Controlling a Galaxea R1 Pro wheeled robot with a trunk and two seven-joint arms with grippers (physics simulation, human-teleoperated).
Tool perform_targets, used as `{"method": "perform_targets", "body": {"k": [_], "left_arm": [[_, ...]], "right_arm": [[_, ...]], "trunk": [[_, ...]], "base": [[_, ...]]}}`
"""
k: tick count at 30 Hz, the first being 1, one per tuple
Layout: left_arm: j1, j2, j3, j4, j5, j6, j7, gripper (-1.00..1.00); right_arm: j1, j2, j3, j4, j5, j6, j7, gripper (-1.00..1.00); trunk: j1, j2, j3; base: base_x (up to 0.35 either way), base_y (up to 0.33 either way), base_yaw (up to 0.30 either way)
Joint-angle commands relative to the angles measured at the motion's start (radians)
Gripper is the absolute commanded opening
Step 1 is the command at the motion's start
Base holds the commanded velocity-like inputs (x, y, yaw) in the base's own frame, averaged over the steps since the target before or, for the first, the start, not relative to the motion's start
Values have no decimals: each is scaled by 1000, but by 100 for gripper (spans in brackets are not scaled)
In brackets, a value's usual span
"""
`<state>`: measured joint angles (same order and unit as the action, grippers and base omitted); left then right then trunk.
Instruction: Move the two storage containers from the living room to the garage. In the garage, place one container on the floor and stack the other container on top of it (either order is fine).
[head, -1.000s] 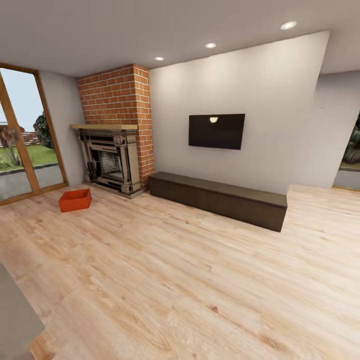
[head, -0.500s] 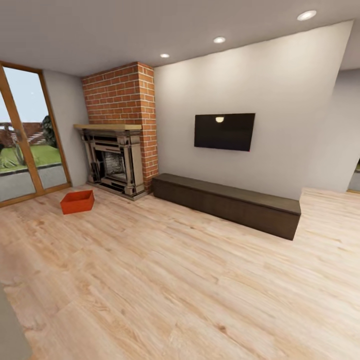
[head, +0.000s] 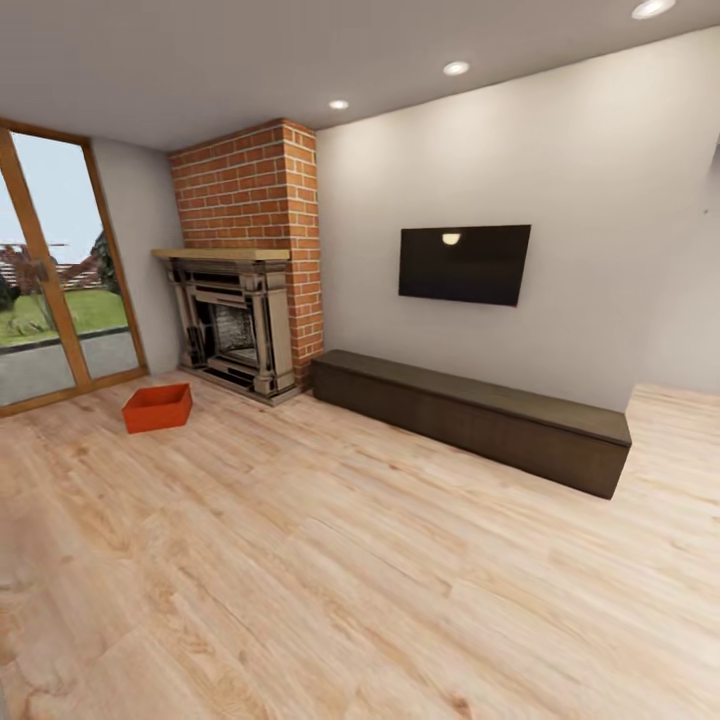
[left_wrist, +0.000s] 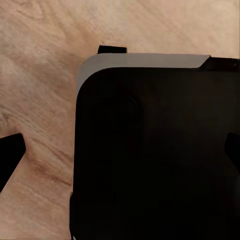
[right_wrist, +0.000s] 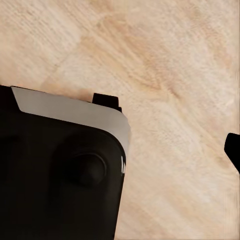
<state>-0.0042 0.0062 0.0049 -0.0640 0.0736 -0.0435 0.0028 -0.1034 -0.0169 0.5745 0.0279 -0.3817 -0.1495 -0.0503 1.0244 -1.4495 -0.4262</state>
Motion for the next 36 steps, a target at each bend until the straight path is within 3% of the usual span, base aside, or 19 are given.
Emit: {"method": "perform_targets", "body": {"k": [1, 27, 36], "left_arm": [[0, 0, 0, 0, 8, -3, 0, 100], [0, 0, 0, 0, 8, -3, 0, 100], [0, 0, 0, 0, 8, -3, 0, 100]], "right_arm": [[-1, 0, 8, 3, -8, -5, 0, 100], [-1, 0, 8, 3, -8, -5, 0, 100], [-1, -3, 8, 3, -8, -7, 0, 100]], "trunk": [[1, 0, -1], [1, 0, -1], [1, 0, -1]], "base": [[321, 0, 230], [321, 0, 245], [321, 0, 49]]}}
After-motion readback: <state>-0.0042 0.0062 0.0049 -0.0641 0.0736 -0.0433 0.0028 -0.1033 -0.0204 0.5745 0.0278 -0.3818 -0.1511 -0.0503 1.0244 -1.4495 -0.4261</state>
